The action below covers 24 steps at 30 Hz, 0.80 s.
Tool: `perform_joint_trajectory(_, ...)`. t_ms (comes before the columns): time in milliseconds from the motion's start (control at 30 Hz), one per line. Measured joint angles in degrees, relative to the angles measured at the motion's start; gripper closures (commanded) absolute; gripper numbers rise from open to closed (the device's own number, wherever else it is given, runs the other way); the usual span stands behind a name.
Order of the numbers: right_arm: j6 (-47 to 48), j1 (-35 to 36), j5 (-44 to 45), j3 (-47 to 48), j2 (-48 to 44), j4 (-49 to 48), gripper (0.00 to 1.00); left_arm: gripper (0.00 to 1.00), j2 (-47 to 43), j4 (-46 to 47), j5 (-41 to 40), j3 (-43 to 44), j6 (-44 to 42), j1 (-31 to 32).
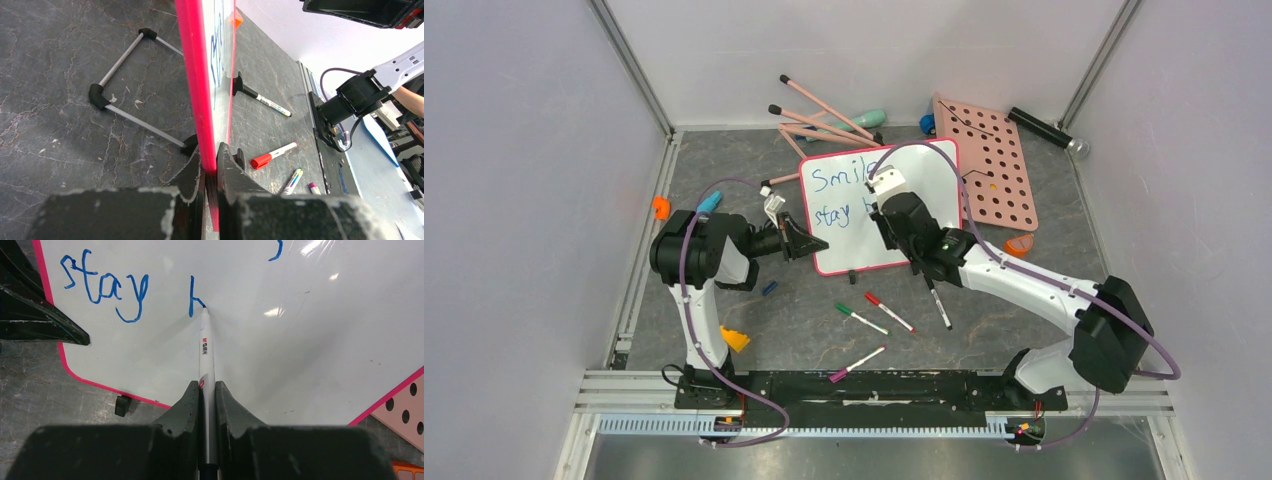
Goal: Write a sentence on the whiteboard
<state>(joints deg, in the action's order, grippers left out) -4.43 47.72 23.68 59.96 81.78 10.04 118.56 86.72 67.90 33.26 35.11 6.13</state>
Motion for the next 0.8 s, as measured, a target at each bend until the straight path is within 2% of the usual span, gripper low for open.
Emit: perform_joint_trajectory(800, -0.66, -0.39, -5.11, -2.67, -1.22, -0.33, 1.0, 0.98, 0.0, 0.04, 0.11, 0.0, 0.0, 0.0)
